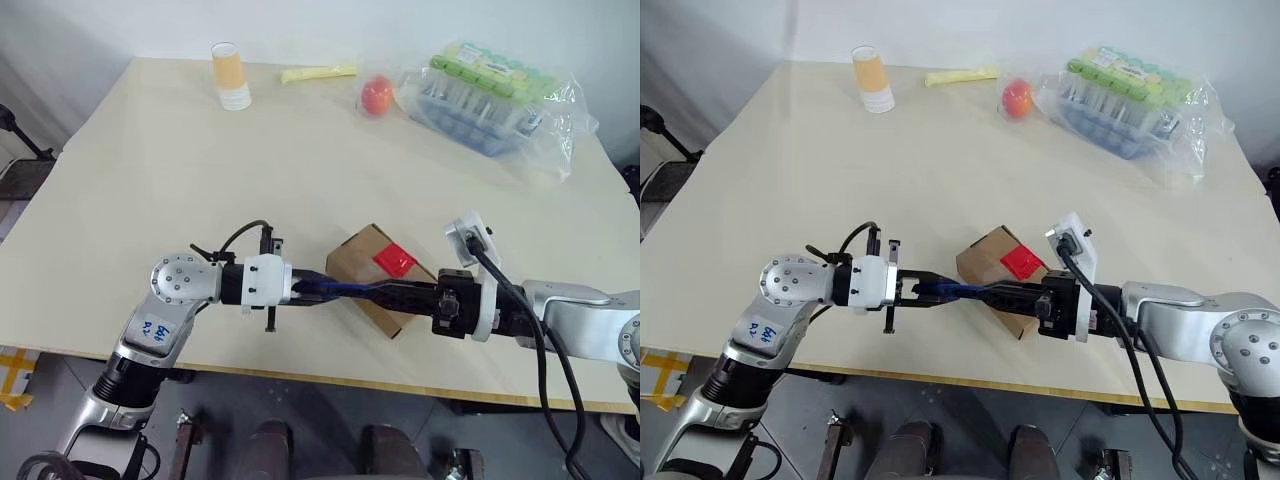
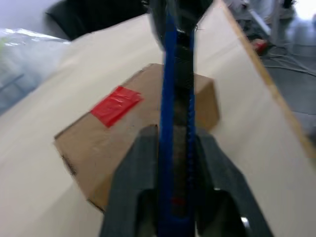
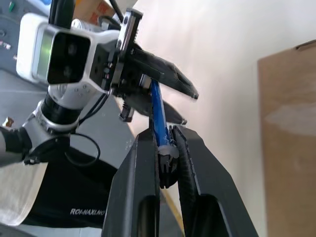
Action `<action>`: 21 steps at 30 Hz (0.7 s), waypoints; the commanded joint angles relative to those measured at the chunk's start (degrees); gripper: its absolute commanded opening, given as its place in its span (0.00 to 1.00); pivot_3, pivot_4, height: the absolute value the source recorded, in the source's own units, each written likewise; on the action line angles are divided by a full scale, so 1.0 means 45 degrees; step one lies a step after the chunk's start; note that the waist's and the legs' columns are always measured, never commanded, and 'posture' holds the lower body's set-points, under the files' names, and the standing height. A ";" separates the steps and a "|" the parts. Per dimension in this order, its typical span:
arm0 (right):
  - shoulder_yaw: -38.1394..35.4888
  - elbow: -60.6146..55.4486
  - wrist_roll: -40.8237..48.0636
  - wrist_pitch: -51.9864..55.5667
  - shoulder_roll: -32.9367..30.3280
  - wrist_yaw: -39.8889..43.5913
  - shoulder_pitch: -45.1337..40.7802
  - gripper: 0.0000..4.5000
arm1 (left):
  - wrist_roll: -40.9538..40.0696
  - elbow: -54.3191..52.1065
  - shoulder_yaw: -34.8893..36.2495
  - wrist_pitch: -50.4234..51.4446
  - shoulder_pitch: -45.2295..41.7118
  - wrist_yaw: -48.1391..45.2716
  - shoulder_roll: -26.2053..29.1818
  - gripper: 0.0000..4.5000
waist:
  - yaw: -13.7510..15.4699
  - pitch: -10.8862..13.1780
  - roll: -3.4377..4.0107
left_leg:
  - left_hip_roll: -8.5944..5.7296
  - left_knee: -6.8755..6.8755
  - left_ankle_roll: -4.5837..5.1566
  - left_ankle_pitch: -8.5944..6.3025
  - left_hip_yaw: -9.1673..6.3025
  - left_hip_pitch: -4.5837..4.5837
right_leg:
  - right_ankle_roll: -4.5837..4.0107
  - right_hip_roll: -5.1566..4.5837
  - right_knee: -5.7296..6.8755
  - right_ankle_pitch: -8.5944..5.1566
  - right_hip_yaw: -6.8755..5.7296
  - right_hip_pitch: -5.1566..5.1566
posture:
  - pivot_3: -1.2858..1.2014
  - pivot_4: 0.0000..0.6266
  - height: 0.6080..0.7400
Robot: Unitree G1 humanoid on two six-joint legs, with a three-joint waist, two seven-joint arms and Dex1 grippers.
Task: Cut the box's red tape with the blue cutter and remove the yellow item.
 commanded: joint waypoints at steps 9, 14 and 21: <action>-0.3576 -0.1633 -0.0330 -0.0936 -0.0708 0.1533 0.2451 0.31 | -0.1942 -0.1181 0.0570 0.2859 0.0072 -0.1764 0.1773 0.09 | 0.0022 0.0000 -0.0001 | 0.0000 -0.0003 0.0000 0.0000 -0.0002 -0.0001 | 0.0000 0.0002 0.0001 0.0000 -0.0001 -0.0001 | 0.52 0.24 1.00; -0.7431 -0.2436 -0.1752 -0.0962 -0.0615 0.4659 0.4642 0.61 | -0.1724 -0.1546 -0.0065 0.4086 0.0166 -0.2679 0.3256 0.09 | 0.0032 0.0000 0.0000 | -0.0001 -0.0009 0.0000 0.0000 0.0007 0.0008 | -0.0001 0.0002 0.0000 0.0000 0.0003 0.0007 | 0.52 0.24 1.00; -0.6289 -0.5400 -0.4764 -0.0588 -0.1008 0.6842 0.7082 0.52 | 0.0503 -0.2598 -0.2370 0.6203 -0.0493 -0.1282 0.2772 0.09 | 0.0066 0.0001 -0.0001 | -0.0003 -0.0005 0.0001 0.0000 0.0006 0.0012 | 0.0000 0.0006 0.0006 0.0000 0.0004 0.0013 | 0.52 0.24 1.00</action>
